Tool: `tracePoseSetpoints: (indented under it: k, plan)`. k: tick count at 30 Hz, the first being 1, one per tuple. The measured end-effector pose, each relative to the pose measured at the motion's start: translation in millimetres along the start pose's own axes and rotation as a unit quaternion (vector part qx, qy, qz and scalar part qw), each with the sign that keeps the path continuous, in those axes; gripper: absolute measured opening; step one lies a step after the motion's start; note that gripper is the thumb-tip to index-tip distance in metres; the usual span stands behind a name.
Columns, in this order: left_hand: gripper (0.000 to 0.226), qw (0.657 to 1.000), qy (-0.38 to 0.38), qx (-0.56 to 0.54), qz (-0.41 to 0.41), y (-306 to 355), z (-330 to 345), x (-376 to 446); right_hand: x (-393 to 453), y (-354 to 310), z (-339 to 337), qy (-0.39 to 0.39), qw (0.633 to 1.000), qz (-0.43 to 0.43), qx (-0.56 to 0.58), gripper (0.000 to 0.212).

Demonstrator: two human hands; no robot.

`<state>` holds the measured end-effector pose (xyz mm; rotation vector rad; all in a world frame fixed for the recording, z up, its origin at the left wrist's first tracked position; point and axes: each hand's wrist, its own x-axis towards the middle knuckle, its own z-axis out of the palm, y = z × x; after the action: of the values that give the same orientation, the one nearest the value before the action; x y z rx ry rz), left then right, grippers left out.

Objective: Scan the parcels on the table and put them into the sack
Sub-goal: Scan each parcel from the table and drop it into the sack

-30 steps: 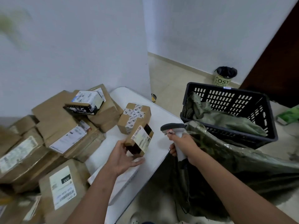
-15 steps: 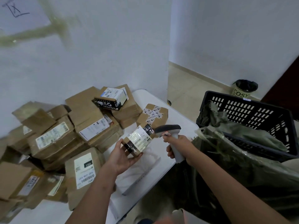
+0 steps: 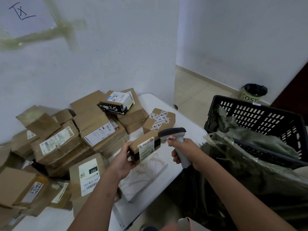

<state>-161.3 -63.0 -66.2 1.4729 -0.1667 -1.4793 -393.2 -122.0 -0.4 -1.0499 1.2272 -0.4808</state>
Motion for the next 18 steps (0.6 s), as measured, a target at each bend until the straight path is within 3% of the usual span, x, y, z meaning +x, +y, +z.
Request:
tracePoseSetpoints:
  k: [5, 9, 18]
  plan:
    - [0.048, 0.998, 0.0, -0.041, -0.049, -3, -4, 6, -1, -3, -2, 0.001, 1.0, -0.009, 0.008, 0.032]
    - [0.057, 0.995, 0.051, -0.012, -0.081, -6, -16, 15, -2, -1, -4, 0.007, 1.0, -0.001, 0.005, 0.035]
    - [0.045, 0.983, 0.111, 0.043, -0.138, -16, -40, 12, -3, 10, -2, 0.0, 1.0, 0.022, 0.008, 0.026]
